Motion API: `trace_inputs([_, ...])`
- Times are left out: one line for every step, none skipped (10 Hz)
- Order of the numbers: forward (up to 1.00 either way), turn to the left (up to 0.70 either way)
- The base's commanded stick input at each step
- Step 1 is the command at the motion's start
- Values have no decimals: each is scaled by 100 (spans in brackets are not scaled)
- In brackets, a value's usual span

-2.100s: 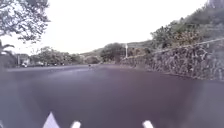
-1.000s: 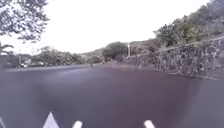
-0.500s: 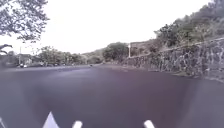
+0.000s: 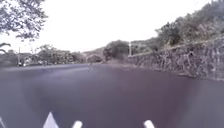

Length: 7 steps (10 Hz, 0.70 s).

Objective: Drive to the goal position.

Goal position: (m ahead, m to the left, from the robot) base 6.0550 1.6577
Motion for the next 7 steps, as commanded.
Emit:
trace_inputs([70,0])
trace_inputs([70,0])
trace_inputs([70,0])
trace_inputs([70,0])
trace_inputs([70,0])
trace_inputs([70,0])
trace_inputs([70,0])
